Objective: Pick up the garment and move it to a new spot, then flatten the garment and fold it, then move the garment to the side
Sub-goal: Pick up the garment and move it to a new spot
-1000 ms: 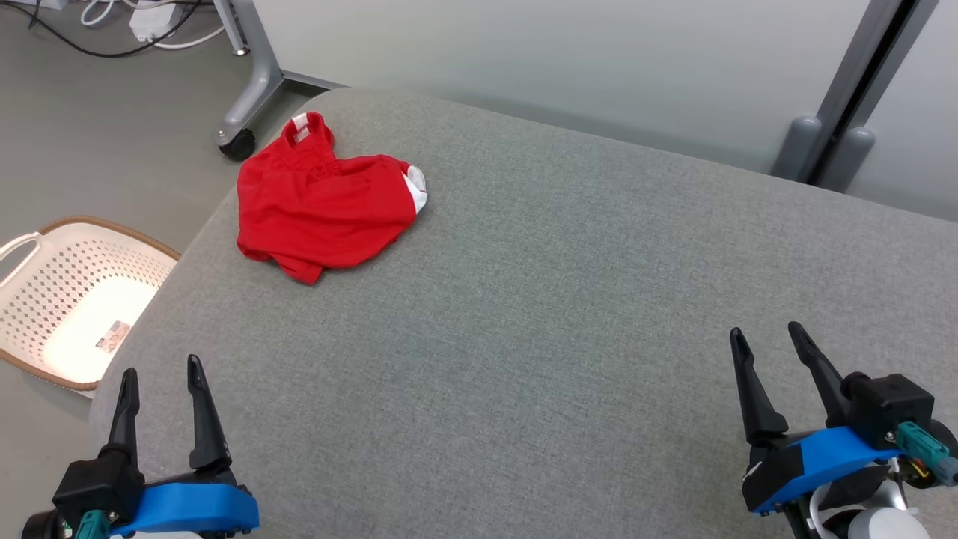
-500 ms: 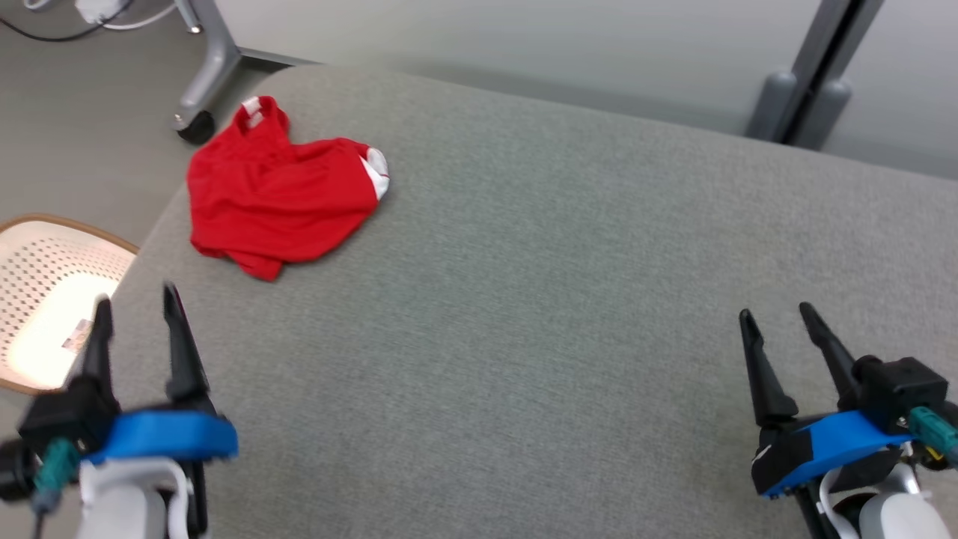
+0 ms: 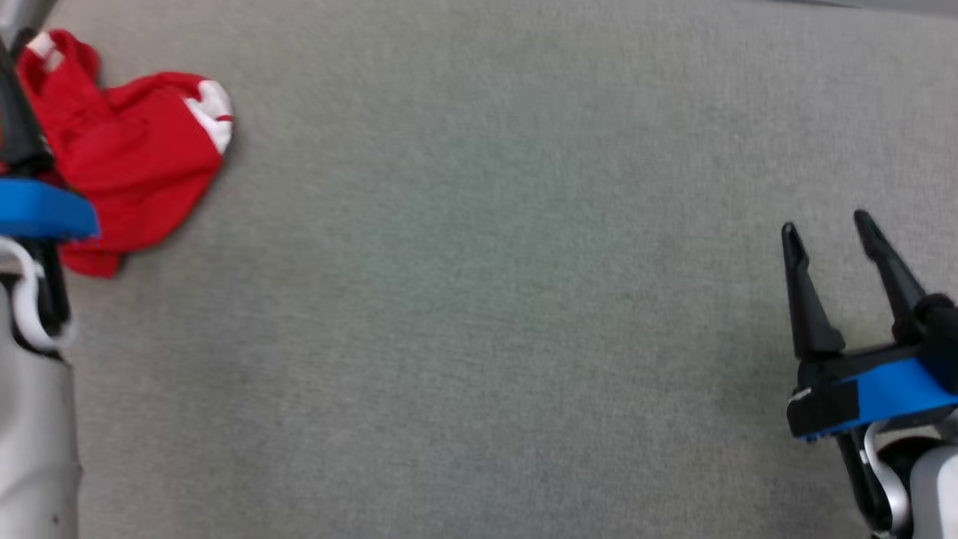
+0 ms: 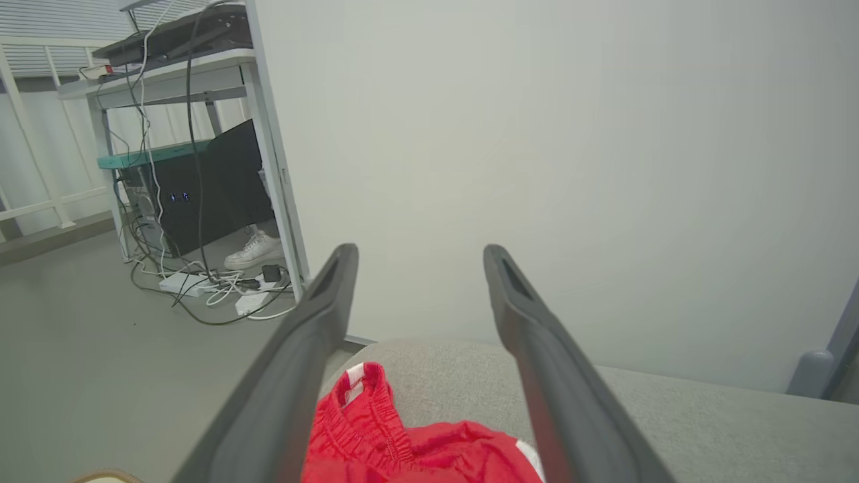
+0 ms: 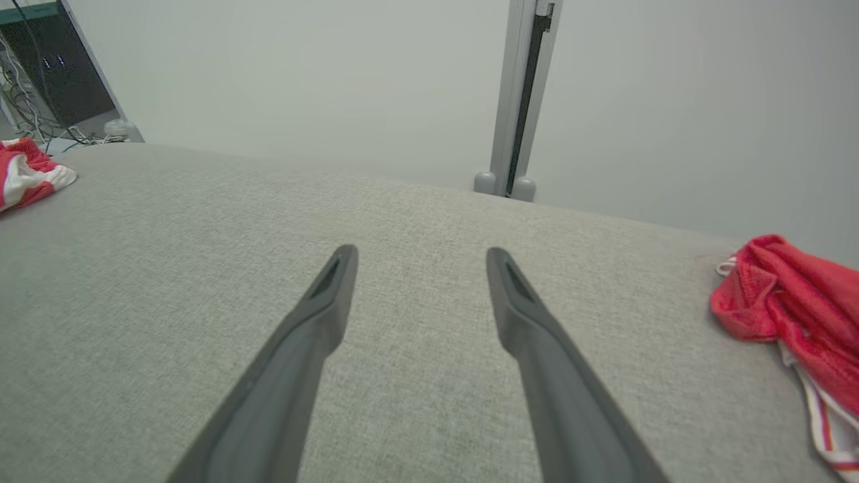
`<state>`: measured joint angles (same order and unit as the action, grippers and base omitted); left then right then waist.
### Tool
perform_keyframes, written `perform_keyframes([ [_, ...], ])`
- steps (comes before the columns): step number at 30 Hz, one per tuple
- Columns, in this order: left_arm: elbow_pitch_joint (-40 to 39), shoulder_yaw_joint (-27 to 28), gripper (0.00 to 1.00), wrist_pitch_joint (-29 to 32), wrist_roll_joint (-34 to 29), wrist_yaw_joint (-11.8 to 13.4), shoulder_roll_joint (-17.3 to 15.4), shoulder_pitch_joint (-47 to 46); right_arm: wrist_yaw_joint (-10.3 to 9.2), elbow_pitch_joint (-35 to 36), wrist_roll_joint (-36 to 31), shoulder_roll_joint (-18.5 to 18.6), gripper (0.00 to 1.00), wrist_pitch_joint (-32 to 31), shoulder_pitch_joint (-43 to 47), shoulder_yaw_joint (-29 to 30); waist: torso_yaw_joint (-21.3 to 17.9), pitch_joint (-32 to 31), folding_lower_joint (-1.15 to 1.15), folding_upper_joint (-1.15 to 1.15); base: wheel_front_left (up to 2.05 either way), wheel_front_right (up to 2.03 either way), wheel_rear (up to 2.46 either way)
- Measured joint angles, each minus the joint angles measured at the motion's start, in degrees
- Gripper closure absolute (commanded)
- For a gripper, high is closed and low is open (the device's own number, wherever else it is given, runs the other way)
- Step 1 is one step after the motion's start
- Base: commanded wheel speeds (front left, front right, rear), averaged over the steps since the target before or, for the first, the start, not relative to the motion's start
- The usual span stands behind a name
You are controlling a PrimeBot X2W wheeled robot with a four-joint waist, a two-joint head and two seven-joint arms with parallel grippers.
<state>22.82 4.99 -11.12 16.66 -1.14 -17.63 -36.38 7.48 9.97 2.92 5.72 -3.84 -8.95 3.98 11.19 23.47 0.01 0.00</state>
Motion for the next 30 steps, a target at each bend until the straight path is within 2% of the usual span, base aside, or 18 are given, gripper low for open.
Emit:
perform_keyframes([
  [6, 8.9, -0.8, 0.0, 2.4, 0.7, -1.9, -1.8, -9.2, 0.0, 4.2, -0.7, 0.4, 0.0, -1.2, -0.6, 1.0, -2.3, 5.3, 0.0, 0.0, 0.0, 0.0, 0.0],
  [12, 20.1, -3.3, 0.0, 5.6, 0.6, -2.9, -1.6, -14.2, 0.0, 6.3, -0.8, 0.9, 0.0, -1.7, -1.6, 1.3, -3.3, 8.7, 0.0, 0.0, 0.0, 0.0, 0.0],
  [20, 31.7, -5.7, 0.0, 8.5, 1.5, -4.8, -1.1, -17.0, 0.0, 6.5, -0.8, 1.1, 0.0, -1.8, -2.6, 1.3, -4.2, 9.8, 0.0, 0.0, 0.0, 0.0, 0.0],
  [27, 38.9, -7.1, 0.0, 14.9, 3.6, -5.7, -1.0, -19.4, 0.0, 6.2, -0.8, 1.1, 0.0, -1.7, -3.2, 1.3, -4.8, 9.6, -0.01, 0.0, 0.0, 0.0, 0.0],
  [29, 39.8, -7.4, 0.64, 15.6, 4.0, -6.0, -1.3, -20.0, 0.0, 6.0, -0.8, 1.0, 0.0, -1.6, -3.6, 1.1, -5.0, 9.4, -0.01, 0.0, 0.0, 0.0, 0.0],
  [30, 40.3, -7.6, 1.0, 15.6, 4.1, -6.0, -1.4, -20.1, 0.0, 5.9, -0.8, 1.0, 0.0, -1.6, -3.7, 1.0, -5.1, 9.2, -0.01, 0.0, 0.0, 0.0, 0.0],
])
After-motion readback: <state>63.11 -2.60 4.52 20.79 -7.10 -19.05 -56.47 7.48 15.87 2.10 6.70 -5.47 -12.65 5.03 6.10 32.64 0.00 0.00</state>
